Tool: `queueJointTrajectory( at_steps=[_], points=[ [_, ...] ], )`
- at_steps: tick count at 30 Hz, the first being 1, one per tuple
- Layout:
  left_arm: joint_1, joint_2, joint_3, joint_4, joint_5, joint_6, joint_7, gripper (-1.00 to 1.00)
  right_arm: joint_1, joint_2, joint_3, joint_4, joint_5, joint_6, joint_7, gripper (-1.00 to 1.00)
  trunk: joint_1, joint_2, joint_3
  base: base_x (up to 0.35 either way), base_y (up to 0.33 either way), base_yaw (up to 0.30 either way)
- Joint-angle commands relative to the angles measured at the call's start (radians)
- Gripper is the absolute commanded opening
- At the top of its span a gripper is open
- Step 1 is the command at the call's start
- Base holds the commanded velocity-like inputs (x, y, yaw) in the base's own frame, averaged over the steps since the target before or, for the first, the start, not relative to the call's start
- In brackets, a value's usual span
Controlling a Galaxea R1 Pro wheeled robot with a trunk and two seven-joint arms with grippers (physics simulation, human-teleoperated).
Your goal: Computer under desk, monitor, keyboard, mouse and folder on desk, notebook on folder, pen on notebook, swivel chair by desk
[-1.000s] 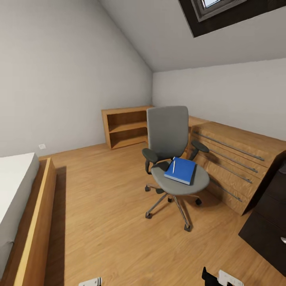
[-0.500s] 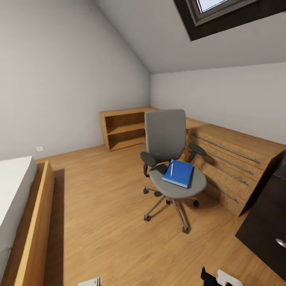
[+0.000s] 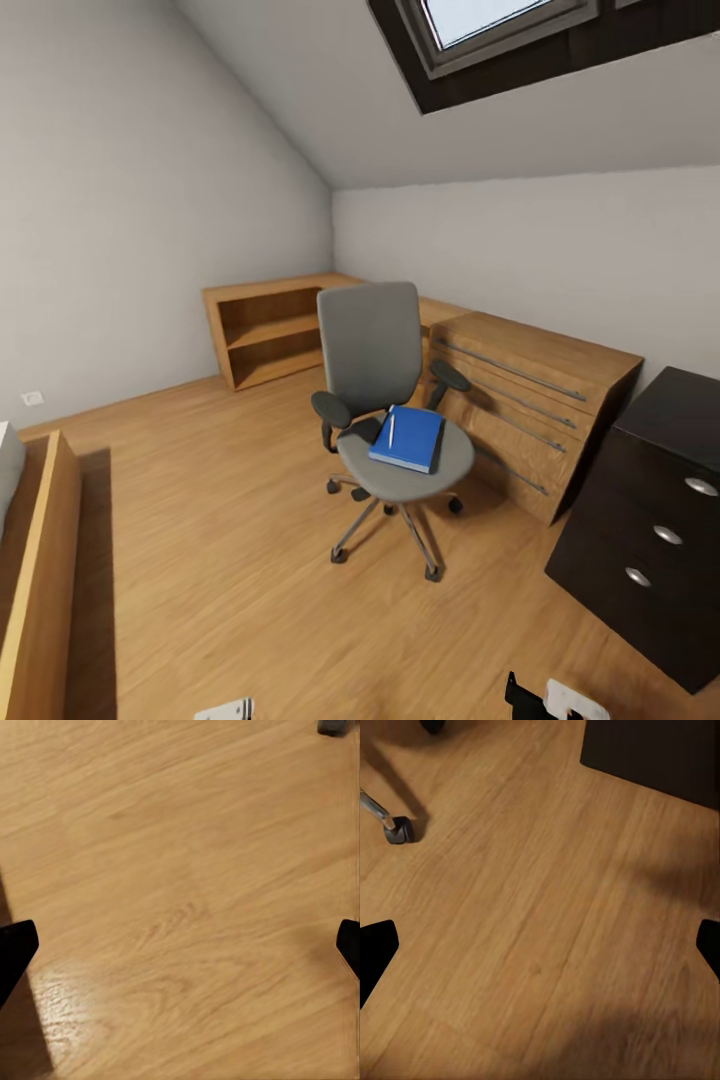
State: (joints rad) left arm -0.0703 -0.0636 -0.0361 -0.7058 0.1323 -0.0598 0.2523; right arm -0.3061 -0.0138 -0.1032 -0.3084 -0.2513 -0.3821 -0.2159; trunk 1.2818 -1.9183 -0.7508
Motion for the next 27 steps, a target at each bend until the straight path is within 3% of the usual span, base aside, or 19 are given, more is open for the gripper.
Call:
queueJointTrajectory(
  at_steps=[1, 10, 19, 27],
  points=[
    [0.0, 0.001, -0.004, 0.0, 0.01, -0.005, 0.005, 1.0, -0.001, 0.0, 0.002, 0.001, -0.01, -0.005, 0.001, 1.0, -0.004, 0.007, 0.002, 0.0, 0.0, -0.291],
    [0.0, 0.0, -0.004, 0.001, 0.01, -0.004, 0.005, 1.0, -0.001, 0.0, 0.001, 0.02, -0.009, -0.013, 0.022, 1.0, -0.039, 0.07, 0.031, 0.0, 0.0, -0.293],
    [0.0, -0.001, -0.005, 0.015, 0.009, -0.003, 0.002, 1.0, -0.001, 0.0, -0.001, 0.064, -0.01, -0.105, 0.078, 1.0, -0.073, 0.133, 0.059, 0.0, 0.0, -0.293],
    [0.0, 0.0, -0.005, 0.021, 0.009, -0.003, 0.001, 1.0, -0.001, 0.0, 0.0, 0.097, -0.01, -0.127, 0.087, 1.0, -0.104, 0.189, 0.085, 0.0, 0.0, -0.289]
  ],
)
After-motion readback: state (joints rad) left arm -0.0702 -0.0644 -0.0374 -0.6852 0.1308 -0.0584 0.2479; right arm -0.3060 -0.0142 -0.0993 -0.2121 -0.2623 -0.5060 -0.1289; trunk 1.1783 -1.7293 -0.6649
